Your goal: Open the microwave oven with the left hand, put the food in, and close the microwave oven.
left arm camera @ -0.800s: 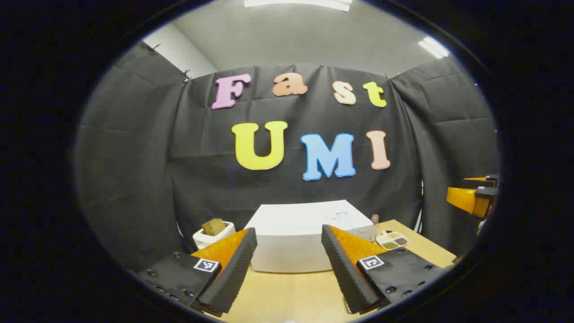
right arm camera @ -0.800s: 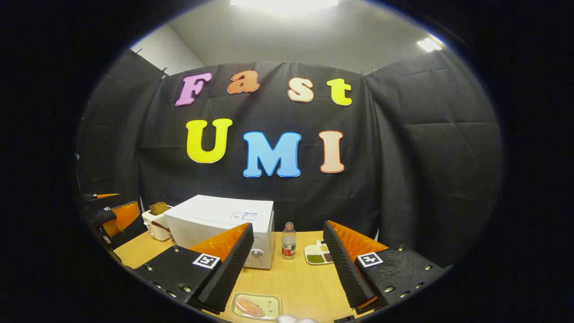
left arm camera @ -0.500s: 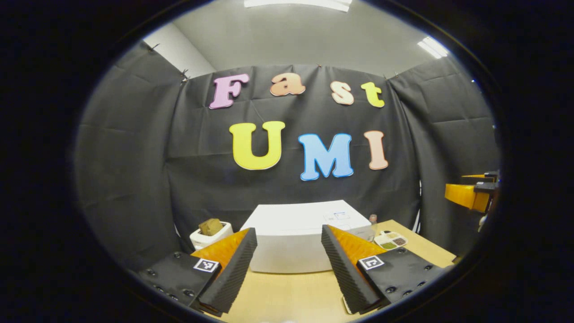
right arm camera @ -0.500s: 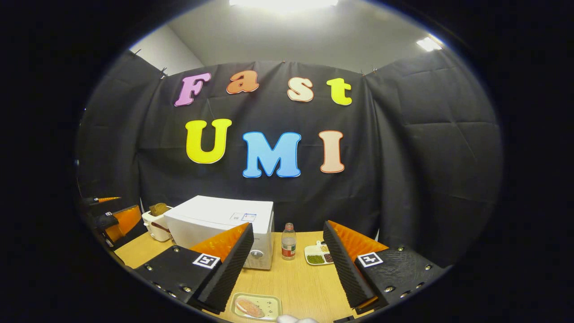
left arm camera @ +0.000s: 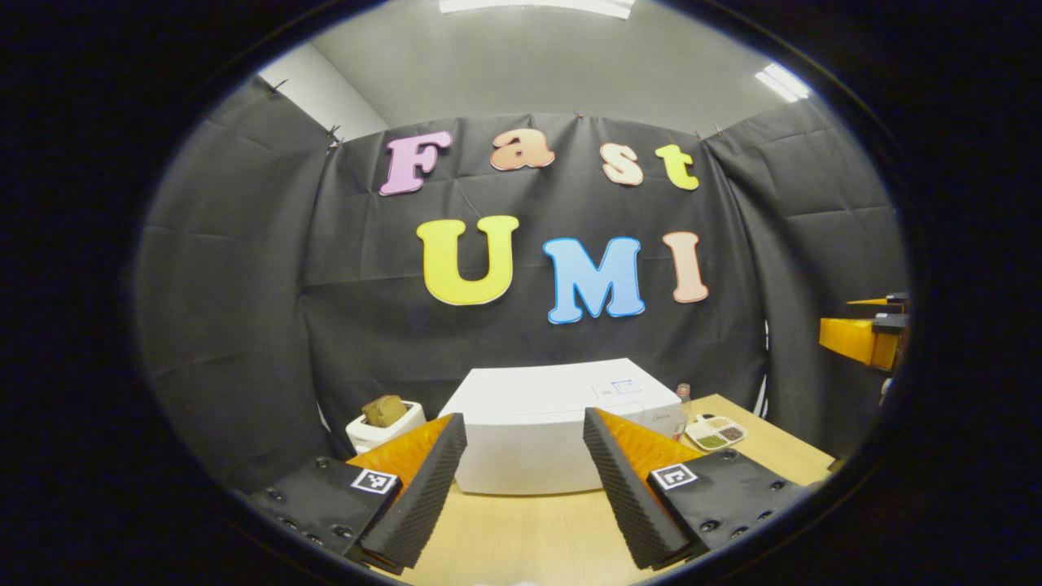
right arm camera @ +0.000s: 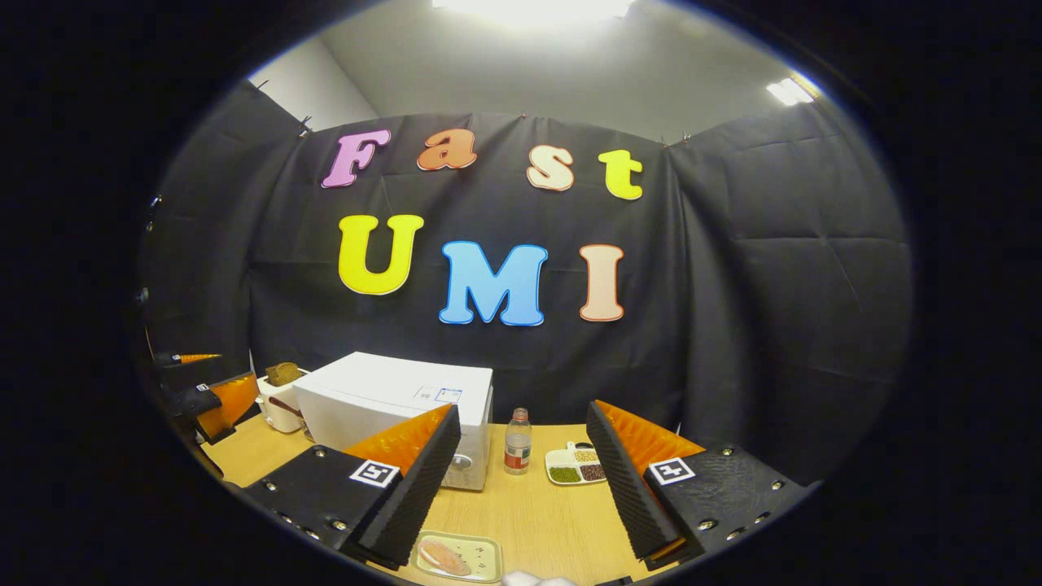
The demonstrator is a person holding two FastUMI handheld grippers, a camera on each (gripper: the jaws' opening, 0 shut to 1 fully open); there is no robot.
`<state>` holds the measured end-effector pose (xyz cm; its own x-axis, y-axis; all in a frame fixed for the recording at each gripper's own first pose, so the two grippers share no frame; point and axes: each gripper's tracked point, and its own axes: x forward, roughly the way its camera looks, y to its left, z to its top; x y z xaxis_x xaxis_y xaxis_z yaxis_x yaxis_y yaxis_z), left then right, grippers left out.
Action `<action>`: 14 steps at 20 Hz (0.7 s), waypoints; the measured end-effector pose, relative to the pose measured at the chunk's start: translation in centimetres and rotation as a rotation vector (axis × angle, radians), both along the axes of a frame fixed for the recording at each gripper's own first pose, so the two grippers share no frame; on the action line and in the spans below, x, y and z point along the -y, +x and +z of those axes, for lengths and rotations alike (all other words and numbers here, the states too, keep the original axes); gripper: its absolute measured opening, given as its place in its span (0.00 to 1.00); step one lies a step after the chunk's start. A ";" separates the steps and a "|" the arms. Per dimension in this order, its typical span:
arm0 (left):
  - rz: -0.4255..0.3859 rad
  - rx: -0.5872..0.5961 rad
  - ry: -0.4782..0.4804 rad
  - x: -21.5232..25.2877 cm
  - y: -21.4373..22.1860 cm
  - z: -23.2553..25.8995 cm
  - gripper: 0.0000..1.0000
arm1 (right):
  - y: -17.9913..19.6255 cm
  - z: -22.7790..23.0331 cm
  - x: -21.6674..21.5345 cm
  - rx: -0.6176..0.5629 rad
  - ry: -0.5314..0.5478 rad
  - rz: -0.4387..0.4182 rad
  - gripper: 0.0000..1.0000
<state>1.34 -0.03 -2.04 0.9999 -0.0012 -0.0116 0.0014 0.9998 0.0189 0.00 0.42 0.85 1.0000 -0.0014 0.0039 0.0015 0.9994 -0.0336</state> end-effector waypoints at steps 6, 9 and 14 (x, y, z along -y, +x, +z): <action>-0.023 -0.019 0.003 2.1 3.2 -4.1 1.00 | 0.2 1.6 -0.4 0.001 0.028 0.016 0.95; -0.062 -0.039 -0.016 4.7 5.3 -7.0 1.00 | 0.3 2.7 -0.1 -0.005 0.045 0.018 0.95; -0.115 -0.057 -0.016 9.1 10.1 -12.4 0.96 | 1.0 4.3 0.1 -0.030 0.085 0.016 0.95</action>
<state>11.46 -9.15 -14.47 0.9909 -0.1166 -0.0670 0.1169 0.9931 -0.0004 0.95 0.32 5.16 0.9995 0.0155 -0.0258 -0.0141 0.9986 0.0516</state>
